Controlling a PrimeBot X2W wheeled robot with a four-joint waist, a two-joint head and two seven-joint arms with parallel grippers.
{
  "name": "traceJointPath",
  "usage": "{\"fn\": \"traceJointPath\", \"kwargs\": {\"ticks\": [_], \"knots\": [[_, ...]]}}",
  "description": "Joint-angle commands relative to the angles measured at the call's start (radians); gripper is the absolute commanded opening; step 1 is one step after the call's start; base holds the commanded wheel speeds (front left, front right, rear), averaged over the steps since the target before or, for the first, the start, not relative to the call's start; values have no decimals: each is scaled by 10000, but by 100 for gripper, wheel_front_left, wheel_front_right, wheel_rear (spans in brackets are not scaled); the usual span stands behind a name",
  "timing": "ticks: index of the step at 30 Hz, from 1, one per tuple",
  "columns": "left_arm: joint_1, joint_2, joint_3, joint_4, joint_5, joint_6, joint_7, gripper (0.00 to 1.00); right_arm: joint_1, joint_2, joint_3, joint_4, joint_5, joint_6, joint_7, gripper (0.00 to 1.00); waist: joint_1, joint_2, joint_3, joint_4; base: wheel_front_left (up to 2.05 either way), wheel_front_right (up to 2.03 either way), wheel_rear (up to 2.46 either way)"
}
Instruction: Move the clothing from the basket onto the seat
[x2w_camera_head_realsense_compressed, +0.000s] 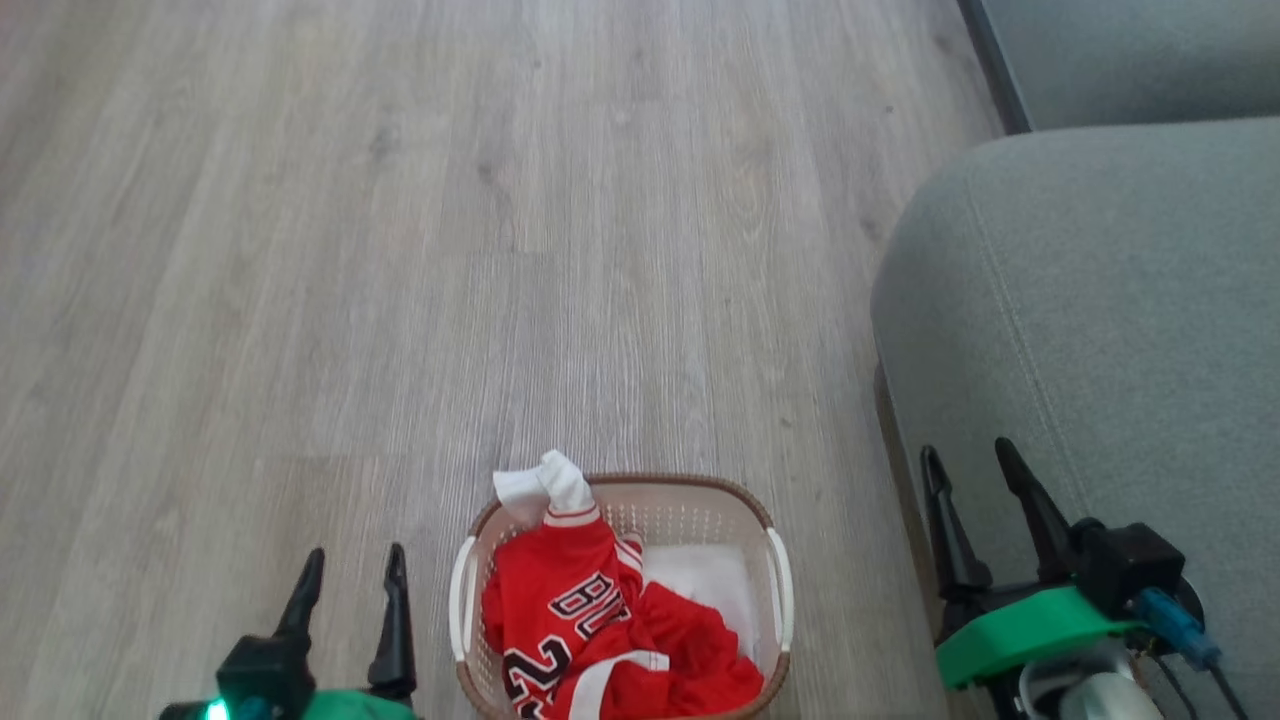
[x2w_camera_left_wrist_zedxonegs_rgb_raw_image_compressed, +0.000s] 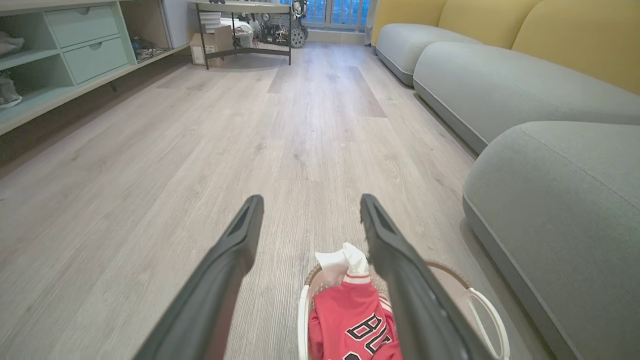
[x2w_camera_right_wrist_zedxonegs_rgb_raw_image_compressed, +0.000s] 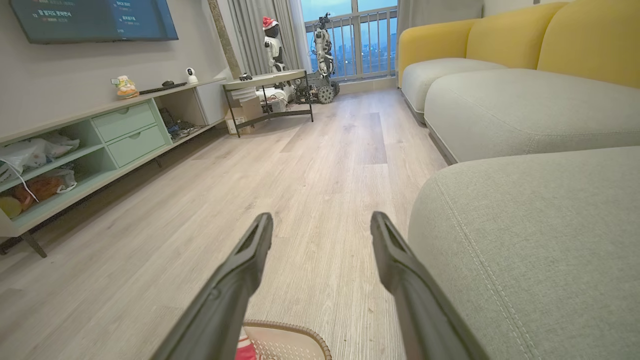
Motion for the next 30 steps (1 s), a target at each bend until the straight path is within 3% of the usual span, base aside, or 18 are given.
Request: {"fn": "traceJointPath", "kwargs": {"ticks": [1,13,30], "knots": [[-616,-41,216,-247,86,-62,-124,100,-342,-137,161,-385,-110,-2,-103,100,0,0,155,-16,0,0,0],[-2683,-41,-928,1174,283,-377,-124,100,-1639,-137,-621,-1492,-467,-2,-103,100,0,0,3080,-225,0,0,0],[-6376,-41,-3698,5300,759,-972,-124,100,-3366,-137,-1253,-2762,-888,-2,-103,100,0,0,6663,-716,0,0,0]]}}
